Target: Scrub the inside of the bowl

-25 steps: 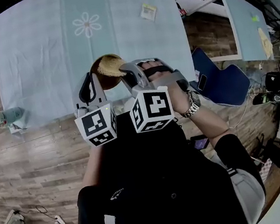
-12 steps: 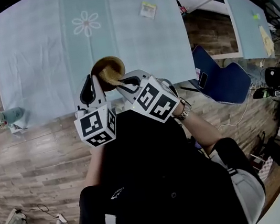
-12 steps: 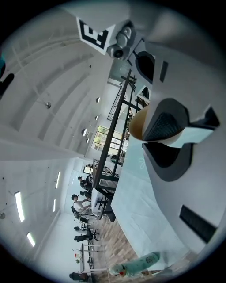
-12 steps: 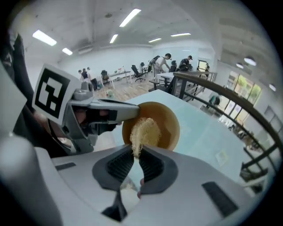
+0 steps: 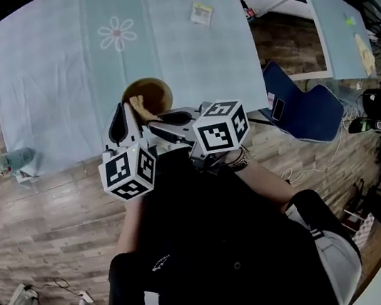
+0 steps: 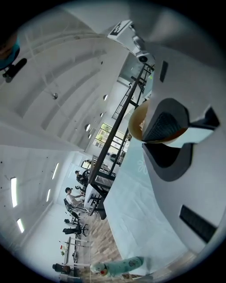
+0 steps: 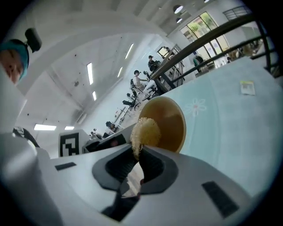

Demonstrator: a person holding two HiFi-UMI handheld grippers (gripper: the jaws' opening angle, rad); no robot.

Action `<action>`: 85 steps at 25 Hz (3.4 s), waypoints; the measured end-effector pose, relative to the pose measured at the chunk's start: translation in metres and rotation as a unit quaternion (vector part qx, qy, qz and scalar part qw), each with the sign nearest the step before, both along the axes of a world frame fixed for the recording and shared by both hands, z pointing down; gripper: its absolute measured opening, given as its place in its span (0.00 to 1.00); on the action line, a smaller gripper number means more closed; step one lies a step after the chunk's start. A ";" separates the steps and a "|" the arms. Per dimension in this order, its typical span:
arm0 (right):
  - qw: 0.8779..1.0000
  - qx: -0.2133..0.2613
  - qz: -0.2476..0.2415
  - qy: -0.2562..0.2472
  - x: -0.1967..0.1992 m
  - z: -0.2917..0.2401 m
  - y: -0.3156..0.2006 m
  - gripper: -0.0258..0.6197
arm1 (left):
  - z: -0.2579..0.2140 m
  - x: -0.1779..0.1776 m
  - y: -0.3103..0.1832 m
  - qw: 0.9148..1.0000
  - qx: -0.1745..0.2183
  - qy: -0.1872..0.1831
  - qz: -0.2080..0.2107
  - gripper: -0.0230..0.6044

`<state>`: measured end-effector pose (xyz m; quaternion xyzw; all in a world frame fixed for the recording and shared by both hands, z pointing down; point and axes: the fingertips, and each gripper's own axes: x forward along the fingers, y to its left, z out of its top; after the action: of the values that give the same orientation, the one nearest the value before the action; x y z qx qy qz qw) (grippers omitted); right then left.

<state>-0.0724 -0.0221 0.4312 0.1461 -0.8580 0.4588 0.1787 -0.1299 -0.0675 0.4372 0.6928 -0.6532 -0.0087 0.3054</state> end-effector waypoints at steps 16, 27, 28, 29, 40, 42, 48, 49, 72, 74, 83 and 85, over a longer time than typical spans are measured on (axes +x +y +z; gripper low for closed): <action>0.990 0.059 0.125 0.030 0.030 -0.024 -0.032 0.11 | -0.003 -0.013 -0.008 0.999 0.010 -0.017 -0.036 0.08; 0.990 0.095 0.092 0.054 0.017 -0.019 -0.039 0.11 | -0.009 0.012 -0.004 0.999 0.018 -0.037 0.018 0.08; 0.991 0.098 0.082 0.051 0.013 -0.020 -0.038 0.11 | -0.008 0.012 -0.003 0.999 0.017 -0.036 0.020 0.08; 0.991 0.099 0.072 0.046 0.009 -0.020 -0.037 0.11 | -0.006 0.013 -0.003 0.999 0.015 -0.035 0.023 0.08; 0.995 0.092 0.038 0.022 -0.013 -0.024 -0.026 0.11 | 0.032 -0.001 -0.009 0.998 -0.018 -0.046 0.036 0.08; 0.995 0.094 0.038 0.022 -0.015 -0.026 -0.027 0.11 | 0.048 -0.005 -0.012 0.998 -0.036 -0.048 0.037 0.08; 0.993 0.099 0.047 0.033 -0.016 -0.025 -0.031 0.11 | 0.120 -0.020 -0.017 0.993 -0.119 -0.014 0.024 0.08; 0.993 0.098 0.049 0.035 -0.016 -0.024 -0.031 0.11 | 0.132 -0.023 -0.017 0.991 -0.130 -0.010 0.023 0.08; 0.992 0.076 0.078 0.065 -0.003 -0.004 -0.025 0.11 | 0.255 -0.048 -0.016 0.966 -0.244 0.077 -0.048 0.08; 0.992 0.075 0.076 0.066 -0.003 -0.002 -0.023 0.11 | 0.257 -0.049 -0.016 0.966 -0.245 0.070 -0.048 0.08; 0.993 0.073 0.065 0.064 -0.007 -0.001 -0.016 0.11 | 0.247 -0.053 -0.015 0.971 -0.224 0.074 -0.045 0.19; 0.993 0.072 0.064 0.064 -0.007 0.001 -0.015 0.11 | 0.246 -0.055 -0.011 0.971 -0.223 0.070 -0.046 0.21</action>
<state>-0.0797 -0.0371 0.4320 0.2421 -0.8647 0.3957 0.1928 -0.1851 -0.0788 0.6834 0.5741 -0.6469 0.0750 0.4963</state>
